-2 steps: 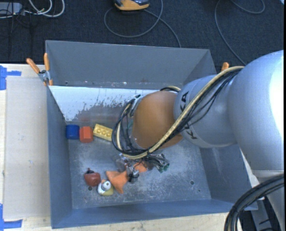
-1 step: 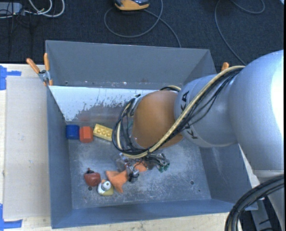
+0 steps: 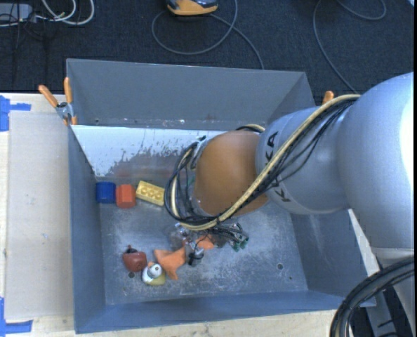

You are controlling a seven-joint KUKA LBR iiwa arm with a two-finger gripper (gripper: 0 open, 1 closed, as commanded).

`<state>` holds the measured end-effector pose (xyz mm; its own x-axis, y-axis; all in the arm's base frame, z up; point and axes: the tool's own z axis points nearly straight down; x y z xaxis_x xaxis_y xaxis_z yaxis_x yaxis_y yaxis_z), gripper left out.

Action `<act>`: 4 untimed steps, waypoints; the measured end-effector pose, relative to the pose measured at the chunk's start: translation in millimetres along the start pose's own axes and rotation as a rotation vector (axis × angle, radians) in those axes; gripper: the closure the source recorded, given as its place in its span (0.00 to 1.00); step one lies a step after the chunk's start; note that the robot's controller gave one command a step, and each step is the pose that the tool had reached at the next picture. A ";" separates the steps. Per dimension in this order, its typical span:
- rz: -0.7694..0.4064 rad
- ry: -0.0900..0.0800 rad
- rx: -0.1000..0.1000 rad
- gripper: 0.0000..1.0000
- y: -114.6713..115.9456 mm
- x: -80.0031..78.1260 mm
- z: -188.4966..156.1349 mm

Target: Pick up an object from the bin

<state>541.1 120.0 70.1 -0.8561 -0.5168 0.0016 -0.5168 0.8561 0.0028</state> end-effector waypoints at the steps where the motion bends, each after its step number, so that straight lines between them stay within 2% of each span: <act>1: 0.001 0.001 0.000 1.00 0.5 0.5 -15.6; 4: 0.003 0.000 -0.001 1.00 1.1 -0.1 -61.9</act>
Offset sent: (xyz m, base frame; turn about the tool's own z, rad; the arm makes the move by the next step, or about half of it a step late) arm 0.0000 0.0001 0.0772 0.0000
